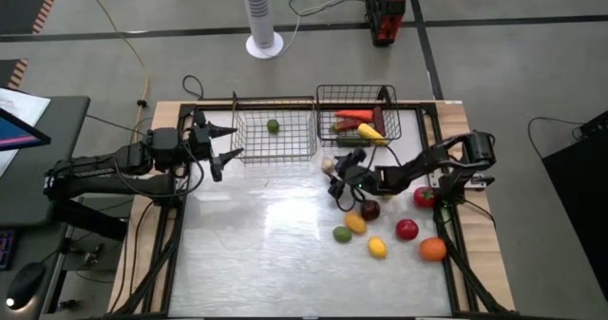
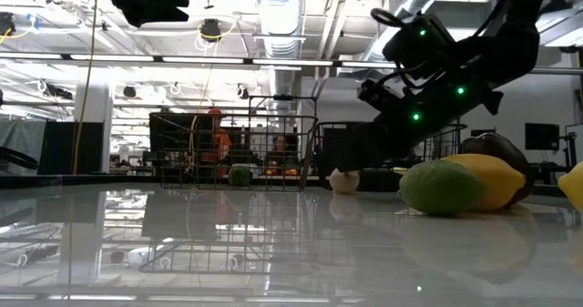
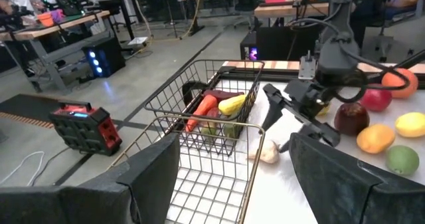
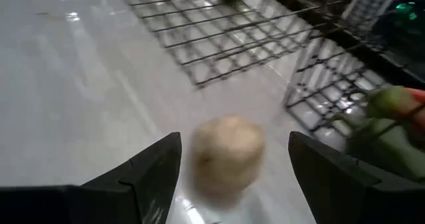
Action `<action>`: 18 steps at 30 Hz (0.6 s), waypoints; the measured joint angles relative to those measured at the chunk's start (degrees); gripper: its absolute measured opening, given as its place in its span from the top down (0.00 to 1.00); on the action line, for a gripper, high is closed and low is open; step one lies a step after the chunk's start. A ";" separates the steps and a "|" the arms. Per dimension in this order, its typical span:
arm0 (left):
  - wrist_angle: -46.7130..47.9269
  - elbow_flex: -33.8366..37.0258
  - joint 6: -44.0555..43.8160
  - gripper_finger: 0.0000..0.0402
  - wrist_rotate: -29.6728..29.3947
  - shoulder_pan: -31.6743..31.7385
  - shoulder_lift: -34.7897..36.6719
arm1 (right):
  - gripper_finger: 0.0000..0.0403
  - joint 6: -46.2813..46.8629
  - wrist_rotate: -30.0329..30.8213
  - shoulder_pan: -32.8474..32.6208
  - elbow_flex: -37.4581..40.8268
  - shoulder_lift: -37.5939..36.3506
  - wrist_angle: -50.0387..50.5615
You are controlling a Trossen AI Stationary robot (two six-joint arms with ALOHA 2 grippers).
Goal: Sort produce into baskets
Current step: Put the garlic into the right wire basket
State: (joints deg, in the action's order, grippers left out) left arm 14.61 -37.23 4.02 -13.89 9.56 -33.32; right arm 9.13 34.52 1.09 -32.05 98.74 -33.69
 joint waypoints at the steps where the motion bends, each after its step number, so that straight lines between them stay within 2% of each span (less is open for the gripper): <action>1: -0.04 0.00 -0.02 0.32 0.00 0.00 -0.01 | 0.25 -0.06 -0.39 0.43 0.00 0.00 -0.24; 5: -0.09 0.00 -0.02 0.32 0.00 0.00 0.00 | 0.25 -0.65 -4.85 1.70 -0.09 0.00 -2.63; 13: -0.13 0.00 0.19 0.32 0.00 0.00 0.00 | 0.25 -2.25 -4.72 1.59 -1.81 0.02 -2.02; 18: -0.13 0.00 -0.02 0.32 0.00 0.00 0.00 | 0.25 -4.74 -4.76 1.99 -4.50 5.03 -1.70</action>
State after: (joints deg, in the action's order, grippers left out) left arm 14.48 -37.23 4.00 -13.89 9.56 -33.32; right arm 4.39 29.77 3.08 -36.56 103.77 -35.39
